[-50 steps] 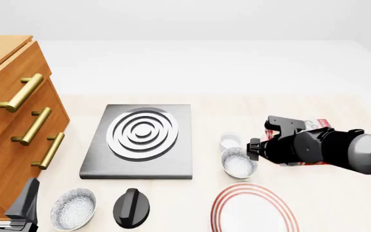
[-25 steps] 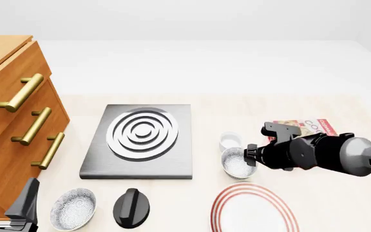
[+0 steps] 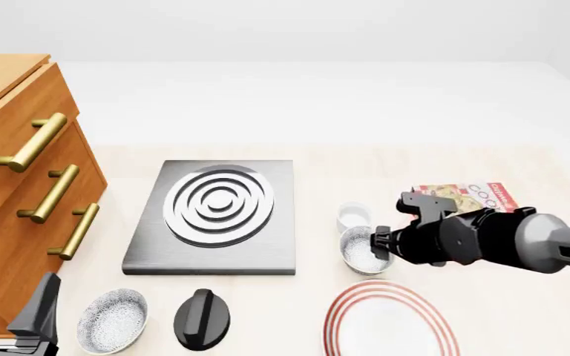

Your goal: Pick the akita bowl between the plate and the ramekin and place it on the plate.

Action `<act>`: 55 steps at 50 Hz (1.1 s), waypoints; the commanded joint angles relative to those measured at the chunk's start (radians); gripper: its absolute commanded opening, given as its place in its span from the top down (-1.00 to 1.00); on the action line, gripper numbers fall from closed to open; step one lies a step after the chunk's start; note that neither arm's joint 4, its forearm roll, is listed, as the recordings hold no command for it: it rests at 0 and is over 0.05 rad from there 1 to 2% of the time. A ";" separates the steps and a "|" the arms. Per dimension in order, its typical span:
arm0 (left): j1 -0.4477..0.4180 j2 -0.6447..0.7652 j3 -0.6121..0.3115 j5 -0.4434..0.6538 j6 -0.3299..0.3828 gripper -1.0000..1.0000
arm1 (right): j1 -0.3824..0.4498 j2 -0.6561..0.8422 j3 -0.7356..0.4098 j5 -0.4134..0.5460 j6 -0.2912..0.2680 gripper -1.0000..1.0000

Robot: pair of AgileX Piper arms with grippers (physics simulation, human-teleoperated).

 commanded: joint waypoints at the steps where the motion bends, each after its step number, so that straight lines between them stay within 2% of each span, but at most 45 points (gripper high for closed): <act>1: 0.000 0.000 0.000 0.000 0.000 -1.00 | -0.001 0.003 0.002 -0.006 0.002 1.00; 23: 0.000 0.000 0.000 0.000 0.000 -1.00 | -0.004 -0.023 0.007 -0.001 -0.011 1.00; 33: 0.000 0.000 0.000 0.000 0.000 -1.00 | -0.006 -0.127 -0.013 0.075 -0.031 1.00; 47: 0.000 0.000 0.000 0.000 0.000 -1.00 | 0.015 -0.199 -0.036 0.132 -0.035 1.00; 55: 0.000 0.000 0.000 0.000 0.000 -1.00 | 0.014 -0.295 -0.066 0.209 -0.048 1.00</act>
